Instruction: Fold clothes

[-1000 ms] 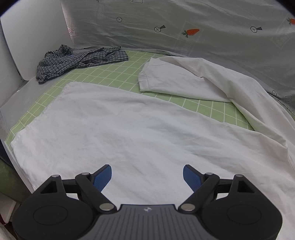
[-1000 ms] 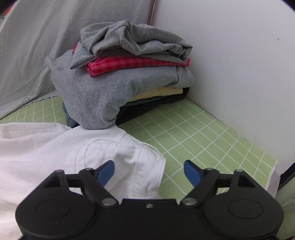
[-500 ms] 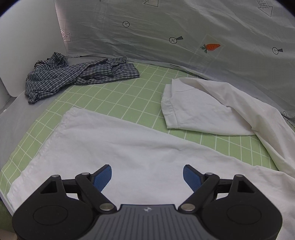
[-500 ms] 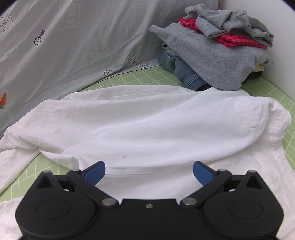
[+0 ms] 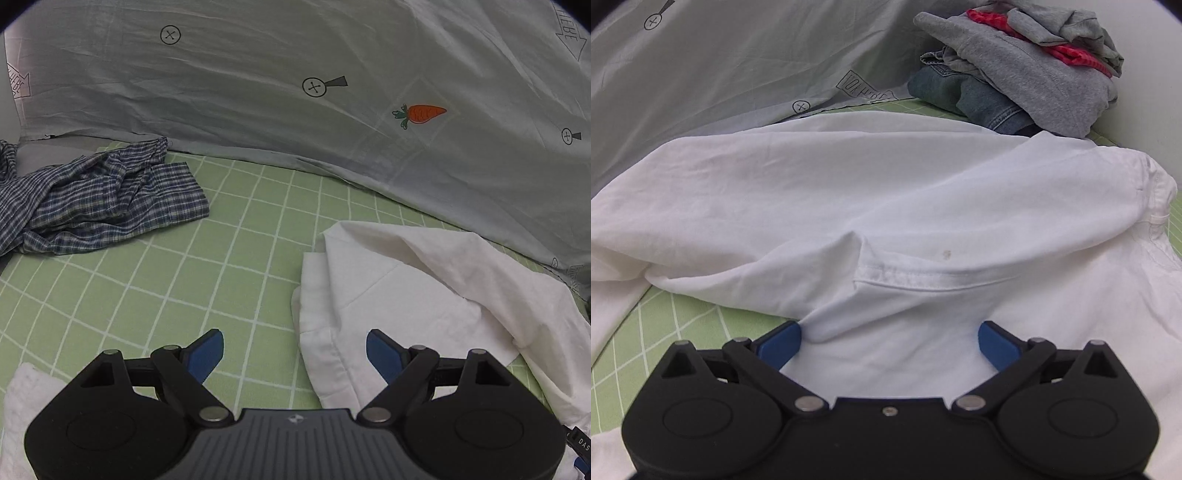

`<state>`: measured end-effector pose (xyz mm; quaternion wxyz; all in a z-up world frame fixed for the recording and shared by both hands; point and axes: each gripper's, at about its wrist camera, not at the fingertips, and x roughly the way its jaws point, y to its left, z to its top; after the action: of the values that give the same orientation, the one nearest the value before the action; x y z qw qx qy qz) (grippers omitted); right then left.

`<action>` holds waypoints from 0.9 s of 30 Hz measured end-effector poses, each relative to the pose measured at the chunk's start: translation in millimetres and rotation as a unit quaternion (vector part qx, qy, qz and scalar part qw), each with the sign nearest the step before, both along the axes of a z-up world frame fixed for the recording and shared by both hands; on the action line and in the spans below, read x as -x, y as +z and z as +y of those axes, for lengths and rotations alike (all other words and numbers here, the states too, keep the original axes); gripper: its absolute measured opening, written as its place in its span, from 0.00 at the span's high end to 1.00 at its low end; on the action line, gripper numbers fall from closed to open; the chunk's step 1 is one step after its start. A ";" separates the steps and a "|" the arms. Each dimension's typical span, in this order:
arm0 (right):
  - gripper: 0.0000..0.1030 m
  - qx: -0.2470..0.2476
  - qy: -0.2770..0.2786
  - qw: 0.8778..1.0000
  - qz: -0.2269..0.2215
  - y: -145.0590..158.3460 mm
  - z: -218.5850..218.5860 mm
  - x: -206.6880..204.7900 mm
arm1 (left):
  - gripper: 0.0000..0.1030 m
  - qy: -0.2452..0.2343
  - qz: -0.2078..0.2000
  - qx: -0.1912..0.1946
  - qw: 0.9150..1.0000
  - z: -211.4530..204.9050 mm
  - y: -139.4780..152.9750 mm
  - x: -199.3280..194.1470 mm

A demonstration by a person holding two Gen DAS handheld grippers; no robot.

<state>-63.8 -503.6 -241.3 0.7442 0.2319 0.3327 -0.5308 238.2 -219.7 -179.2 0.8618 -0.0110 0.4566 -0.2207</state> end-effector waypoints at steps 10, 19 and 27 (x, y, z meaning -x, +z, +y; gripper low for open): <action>0.00 0.066 -0.008 0.998 0.001 -7.2 10.6 -16.1 | 0.74 -0.005 0.045 0.071 0.996 -10.3 -27.1 -46.2; 0.00 0.076 -0.015 0.997 -0.004 -9.2 10.4 -19.4 | 0.98 0.012 0.006 0.079 0.997 -16.3 -6.5 -51.8; 0.00 0.025 0.019 0.999 0.011 -0.9 9.5 -23.2 | 0.98 0.062 -0.144 0.118 0.981 11.6 93.6 -70.4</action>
<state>-40.7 -494.1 -242.3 0.7558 0.2005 0.3319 -0.5276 308.6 -208.2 -85.6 0.9232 -0.1091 0.2967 -0.2184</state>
